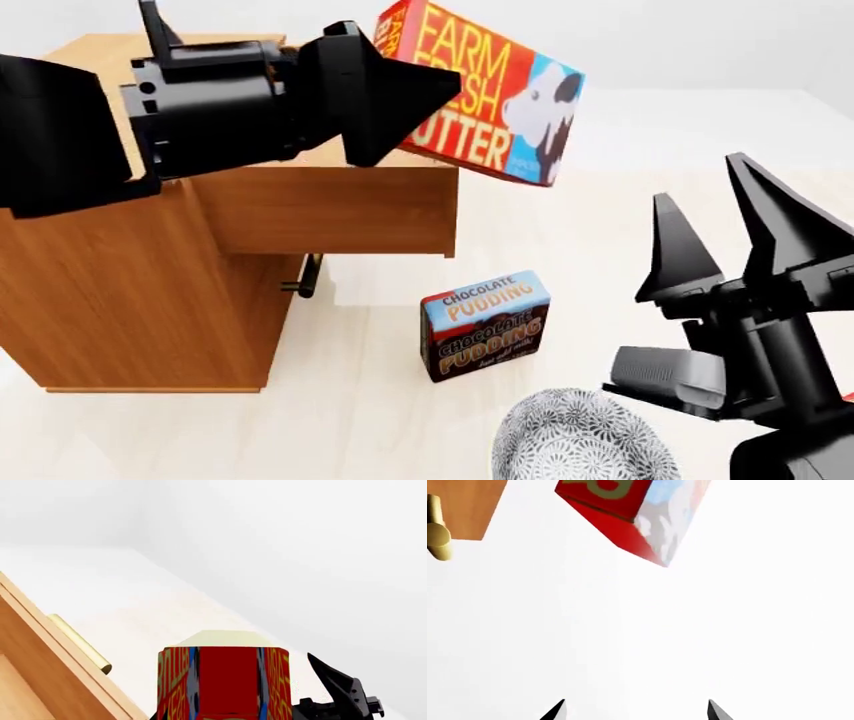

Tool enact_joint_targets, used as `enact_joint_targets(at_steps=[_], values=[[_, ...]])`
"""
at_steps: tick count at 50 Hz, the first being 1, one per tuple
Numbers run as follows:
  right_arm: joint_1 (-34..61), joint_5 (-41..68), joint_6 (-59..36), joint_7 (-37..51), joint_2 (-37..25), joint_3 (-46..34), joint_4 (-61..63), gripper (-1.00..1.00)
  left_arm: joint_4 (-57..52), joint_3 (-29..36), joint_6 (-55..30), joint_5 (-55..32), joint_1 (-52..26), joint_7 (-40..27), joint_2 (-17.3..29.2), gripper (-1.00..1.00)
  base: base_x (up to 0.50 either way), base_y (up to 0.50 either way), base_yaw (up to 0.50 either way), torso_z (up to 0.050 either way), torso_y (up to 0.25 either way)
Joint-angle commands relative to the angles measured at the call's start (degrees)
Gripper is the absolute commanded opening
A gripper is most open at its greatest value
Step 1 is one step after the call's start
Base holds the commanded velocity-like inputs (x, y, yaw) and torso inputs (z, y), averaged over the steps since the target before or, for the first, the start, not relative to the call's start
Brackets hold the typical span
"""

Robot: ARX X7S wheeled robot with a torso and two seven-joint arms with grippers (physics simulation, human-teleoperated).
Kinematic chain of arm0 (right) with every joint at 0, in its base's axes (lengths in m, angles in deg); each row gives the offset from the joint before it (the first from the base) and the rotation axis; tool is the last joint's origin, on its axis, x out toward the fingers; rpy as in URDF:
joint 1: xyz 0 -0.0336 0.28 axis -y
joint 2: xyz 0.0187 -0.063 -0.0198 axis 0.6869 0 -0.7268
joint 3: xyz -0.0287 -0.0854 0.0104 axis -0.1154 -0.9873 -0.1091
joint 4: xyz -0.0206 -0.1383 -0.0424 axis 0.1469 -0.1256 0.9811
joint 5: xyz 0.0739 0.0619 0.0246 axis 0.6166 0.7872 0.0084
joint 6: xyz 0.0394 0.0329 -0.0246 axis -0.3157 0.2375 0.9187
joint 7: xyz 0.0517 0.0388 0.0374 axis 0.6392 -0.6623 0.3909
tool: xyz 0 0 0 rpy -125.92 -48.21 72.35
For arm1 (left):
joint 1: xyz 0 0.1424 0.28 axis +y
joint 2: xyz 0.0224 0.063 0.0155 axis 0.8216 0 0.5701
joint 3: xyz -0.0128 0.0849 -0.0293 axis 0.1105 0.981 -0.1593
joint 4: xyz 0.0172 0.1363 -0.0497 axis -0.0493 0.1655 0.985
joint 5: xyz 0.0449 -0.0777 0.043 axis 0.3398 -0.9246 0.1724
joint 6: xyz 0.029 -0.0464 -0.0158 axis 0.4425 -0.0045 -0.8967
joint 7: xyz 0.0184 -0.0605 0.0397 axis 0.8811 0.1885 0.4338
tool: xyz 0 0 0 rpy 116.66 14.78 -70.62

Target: Put the butter at the front in the top drawer of the cabinet and close it.

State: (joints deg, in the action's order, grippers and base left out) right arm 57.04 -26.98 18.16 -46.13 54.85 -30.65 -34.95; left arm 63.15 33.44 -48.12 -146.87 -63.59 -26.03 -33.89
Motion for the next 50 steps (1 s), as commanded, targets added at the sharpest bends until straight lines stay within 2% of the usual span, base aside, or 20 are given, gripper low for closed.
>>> enact_joint_targets(at_steps=[1, 10, 20, 29, 42, 50], values=[[1.6, -0.3, -4.7, -4.5, 2.6, 0.7, 0.2, 1.0, -2.9, -2.9, 3.8, 0.7, -0.5, -4.1, 1.7, -1.0, 0.0, 0.0, 0.0, 0.0, 0.0], [3.1, -1.0, -9.6, -10.0, 5.4, 1.1, 1.2, 1.0, -5.3, -3.5, 6.1, 2.6, -0.4, -7.2, 2.4, -1.0, 0.0, 0.0, 0.0, 0.0, 0.001], [3.7, -2.3, -11.0, -10.5, 5.8, 1.1, 0.5, 1.0, -6.4, -4.1, 7.7, 4.4, -0.3, -9.5, 2.9, -1.0, 0.0, 0.0, 0.0, 0.0, 0.001], [4.0, -2.4, -11.9, -11.5, 6.3, 0.9, 0.8, 1.0, -7.9, -4.1, 10.6, 8.4, -0.5, -15.3, 3.0, -1.0, 0.0, 0.0, 0.0, 0.001, 0.001], [9.0, 1.7, -18.0, -19.2, 10.0, 2.3, 4.5, 1.0, -8.3, -3.1, 12.1, 14.3, -1.6, -23.4, 2.2, -1.0, 0.0, 0.0, 0.0, 0.0, 0.002], [14.8, 4.8, -27.5, -28.7, 15.2, 4.6, 8.9, 1.0, -8.1, -2.2, 12.1, 17.9, -2.4, -26.6, 1.6, -1.0, 0.0, 0.0, 0.0, 0.001, 0.001]])
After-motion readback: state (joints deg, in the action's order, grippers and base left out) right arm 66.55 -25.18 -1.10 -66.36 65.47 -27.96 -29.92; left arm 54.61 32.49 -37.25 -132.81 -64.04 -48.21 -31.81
